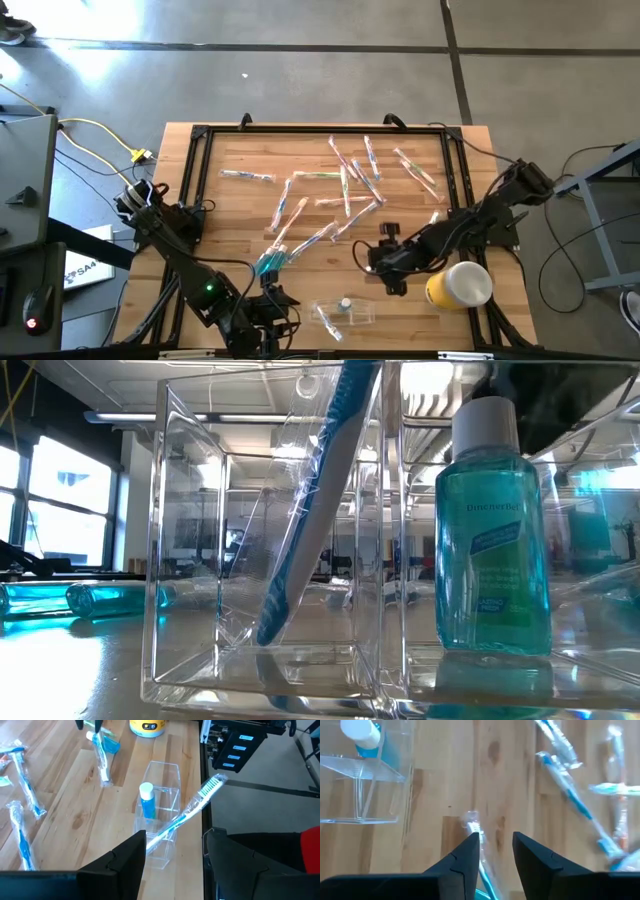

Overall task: Pick & Place toothbrushing station
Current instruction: Put the blue toothbrush into the transparent organizer

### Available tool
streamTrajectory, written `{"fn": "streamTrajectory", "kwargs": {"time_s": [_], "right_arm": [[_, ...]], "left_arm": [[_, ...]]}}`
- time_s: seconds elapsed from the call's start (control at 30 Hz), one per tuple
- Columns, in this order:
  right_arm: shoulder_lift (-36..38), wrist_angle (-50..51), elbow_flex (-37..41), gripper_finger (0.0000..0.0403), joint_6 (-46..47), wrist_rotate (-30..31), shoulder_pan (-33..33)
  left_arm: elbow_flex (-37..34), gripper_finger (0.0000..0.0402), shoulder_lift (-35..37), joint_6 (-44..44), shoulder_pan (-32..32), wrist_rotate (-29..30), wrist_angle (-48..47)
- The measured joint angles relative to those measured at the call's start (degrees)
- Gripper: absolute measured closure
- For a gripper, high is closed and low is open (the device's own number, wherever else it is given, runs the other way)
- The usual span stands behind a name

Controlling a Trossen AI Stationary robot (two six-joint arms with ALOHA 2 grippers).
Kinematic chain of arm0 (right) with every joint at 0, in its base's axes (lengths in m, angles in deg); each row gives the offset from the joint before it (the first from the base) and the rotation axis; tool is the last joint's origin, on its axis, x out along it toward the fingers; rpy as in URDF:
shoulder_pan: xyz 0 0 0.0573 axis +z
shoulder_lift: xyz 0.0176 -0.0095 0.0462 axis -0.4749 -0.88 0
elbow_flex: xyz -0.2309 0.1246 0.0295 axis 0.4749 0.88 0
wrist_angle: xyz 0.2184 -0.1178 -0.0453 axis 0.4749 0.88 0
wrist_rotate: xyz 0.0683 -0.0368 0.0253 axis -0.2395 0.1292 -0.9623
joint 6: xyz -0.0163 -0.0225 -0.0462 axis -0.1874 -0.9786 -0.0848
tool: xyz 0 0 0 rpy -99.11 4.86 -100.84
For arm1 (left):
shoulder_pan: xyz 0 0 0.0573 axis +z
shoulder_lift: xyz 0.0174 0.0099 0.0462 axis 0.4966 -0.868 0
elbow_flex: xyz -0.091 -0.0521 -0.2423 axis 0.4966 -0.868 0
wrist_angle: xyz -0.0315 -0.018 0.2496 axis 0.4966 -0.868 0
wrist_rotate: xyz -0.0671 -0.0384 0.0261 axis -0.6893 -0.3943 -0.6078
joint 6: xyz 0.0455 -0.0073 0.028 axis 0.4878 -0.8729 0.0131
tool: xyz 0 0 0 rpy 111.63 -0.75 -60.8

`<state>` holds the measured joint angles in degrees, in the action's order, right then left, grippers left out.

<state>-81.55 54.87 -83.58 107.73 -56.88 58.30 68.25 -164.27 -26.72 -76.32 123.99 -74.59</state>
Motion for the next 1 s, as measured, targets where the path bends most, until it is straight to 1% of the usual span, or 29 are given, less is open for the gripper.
{"fn": "streamTrajectory", "kwargs": {"time_s": [0.1,0.27,0.47,0.53,0.63,0.8,0.9,1.0], "right_arm": [[-0.7,-2.3,3.6,0.0292,0.0,-1.9,-0.4],[-0.6,-9.8,11.2,0.0294,-0.9,-3.6,-1.3],[-0.7,-19.5,17.2,0.0294,-2.2,-5.0,-1.9],[-0.7,-21.8,18.5,0.0294,-3.1,-5.0,-1.9],[-0.7,-22.0,19.9,0.0294,-4.4,-5.1,-1.9],[-0.6,-25.0,21.9,0.0294,-4.7,-8.0,-1.9],[-0.6,-27.1,22.8,0.0294,-7.2,-8.1,-1.9],[-0.6,-29.2,23.6,0.0294,-7.4,-7.8,-1.9]], "left_arm": [[0.0,0.0197,0.0,0.0,0.0,0.0,-0.1],[0.0,0.0197,0.0,0.0,0.0,0.0,-0.2],[0.0,0.0197,0.0,0.0,0.0,0.1,-0.2],[0.0,0.0197,0.0,0.0,0.0,0.4,-0.2],[0.0,0.0197,0.0,0.0,0.0,0.6,-0.2],[0.0,0.0197,0.0,0.0,0.0,0.6,-0.2],[0.0,0.0197,0.0,0.0,0.0,0.6,-0.2],[0.0,0.0197,0.0,0.2,0.0,0.6,-0.2]]}}
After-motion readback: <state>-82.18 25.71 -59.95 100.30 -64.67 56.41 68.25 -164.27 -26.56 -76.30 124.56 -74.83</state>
